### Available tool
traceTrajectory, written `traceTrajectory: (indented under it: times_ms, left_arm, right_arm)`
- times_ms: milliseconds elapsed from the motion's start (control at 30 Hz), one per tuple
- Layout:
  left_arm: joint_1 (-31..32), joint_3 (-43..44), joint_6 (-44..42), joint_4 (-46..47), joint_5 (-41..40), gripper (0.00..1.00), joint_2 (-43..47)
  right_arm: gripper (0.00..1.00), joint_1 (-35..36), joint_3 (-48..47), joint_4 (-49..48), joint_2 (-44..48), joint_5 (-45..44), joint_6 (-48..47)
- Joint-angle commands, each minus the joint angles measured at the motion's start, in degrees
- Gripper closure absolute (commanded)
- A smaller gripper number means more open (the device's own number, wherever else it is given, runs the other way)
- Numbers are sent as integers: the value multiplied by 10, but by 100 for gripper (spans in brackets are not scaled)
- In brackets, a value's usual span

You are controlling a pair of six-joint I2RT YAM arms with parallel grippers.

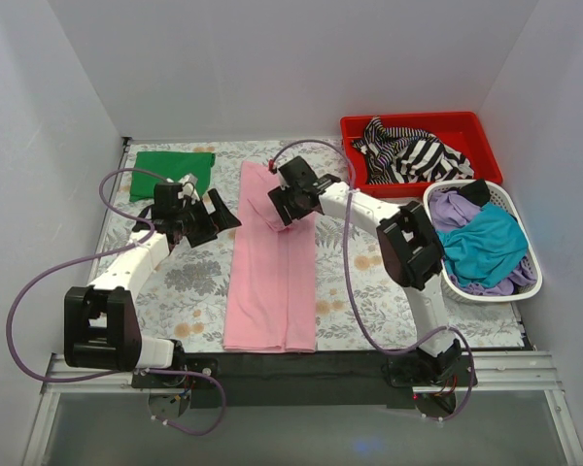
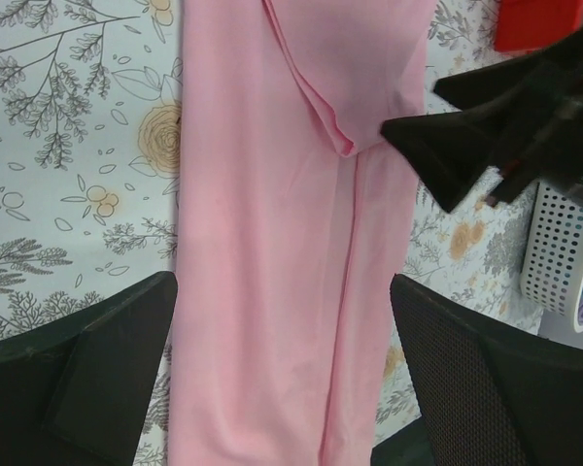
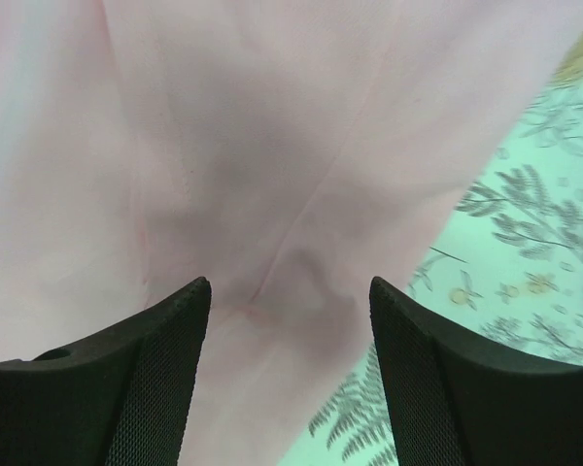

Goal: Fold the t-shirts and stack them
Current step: Fold the tshirt

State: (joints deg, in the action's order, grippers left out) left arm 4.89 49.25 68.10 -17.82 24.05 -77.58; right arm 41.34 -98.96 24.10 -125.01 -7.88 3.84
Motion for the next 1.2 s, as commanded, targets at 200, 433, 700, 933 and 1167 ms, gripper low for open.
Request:
traceTrajectory:
  times_ms: [200, 433, 700, 933, 1167]
  left_arm:
    - [0, 20, -8, -111, -60, 2, 45]
    - [30, -32, 74, -171, -66, 2, 142]
    - [36, -37, 95, -304, -68, 2, 206]
    - [40, -69, 92, -396, -74, 2, 235]
    - [43, -128, 121, -381, -45, 2, 262]
  right_arm:
    - [26, 0, 90, 26, 209, -43, 19]
    - [31, 8, 356, 12, 412, 95, 119]
    - [32, 43, 559, -5, 587, 170, 237]
    - [32, 144, 619, -23, 601, 178, 331]
    - [32, 193, 664, -69, 603, 174, 399]
